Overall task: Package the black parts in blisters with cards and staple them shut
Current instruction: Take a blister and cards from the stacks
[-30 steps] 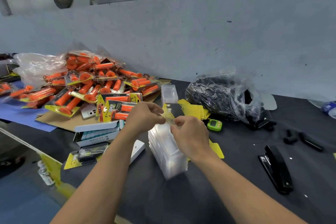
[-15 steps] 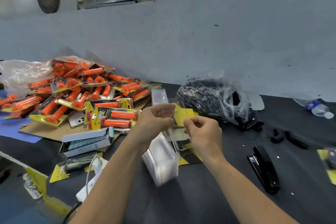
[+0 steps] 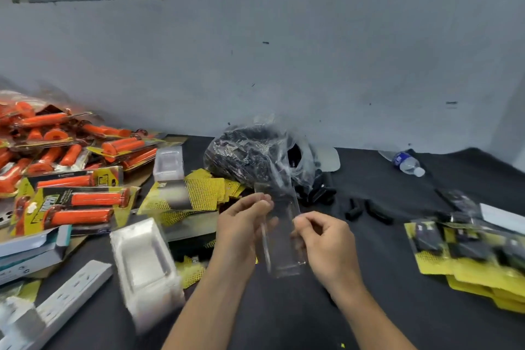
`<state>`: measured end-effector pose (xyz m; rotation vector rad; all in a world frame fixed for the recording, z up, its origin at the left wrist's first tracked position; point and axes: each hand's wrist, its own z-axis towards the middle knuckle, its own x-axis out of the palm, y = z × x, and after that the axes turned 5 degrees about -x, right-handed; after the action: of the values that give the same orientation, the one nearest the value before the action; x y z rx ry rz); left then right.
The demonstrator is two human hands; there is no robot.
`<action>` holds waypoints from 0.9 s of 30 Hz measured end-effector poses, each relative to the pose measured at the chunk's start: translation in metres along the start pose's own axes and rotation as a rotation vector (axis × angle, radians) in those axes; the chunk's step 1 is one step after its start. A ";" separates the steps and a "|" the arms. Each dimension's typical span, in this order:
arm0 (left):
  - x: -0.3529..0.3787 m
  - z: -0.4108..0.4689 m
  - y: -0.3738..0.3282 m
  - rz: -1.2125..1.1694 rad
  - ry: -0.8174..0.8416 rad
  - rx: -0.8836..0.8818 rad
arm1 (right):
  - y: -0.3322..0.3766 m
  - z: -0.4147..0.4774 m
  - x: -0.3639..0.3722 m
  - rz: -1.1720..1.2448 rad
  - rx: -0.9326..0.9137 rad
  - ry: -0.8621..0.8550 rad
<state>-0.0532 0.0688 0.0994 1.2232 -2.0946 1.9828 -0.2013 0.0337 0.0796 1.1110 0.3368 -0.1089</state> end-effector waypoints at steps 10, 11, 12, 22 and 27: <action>-0.009 0.048 0.033 0.641 0.183 0.082 | -0.052 0.004 -0.031 -0.206 -0.054 0.157; -0.015 0.054 0.032 0.672 0.158 0.070 | -0.053 0.005 -0.031 -0.171 -0.037 0.120; -0.020 0.061 0.031 0.642 0.087 0.073 | -0.056 0.004 -0.031 -0.136 -0.014 0.061; -0.013 0.088 0.079 -0.007 -0.168 -0.131 | -0.093 -0.004 -0.037 -0.609 0.156 0.198; -0.014 0.080 0.092 0.449 -0.134 -0.012 | -0.104 0.015 -0.047 -0.624 0.058 0.035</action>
<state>-0.0529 -0.0011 -0.0007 0.9707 -2.6371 2.0869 -0.2688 -0.0296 0.0116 1.0334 0.7075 -0.6546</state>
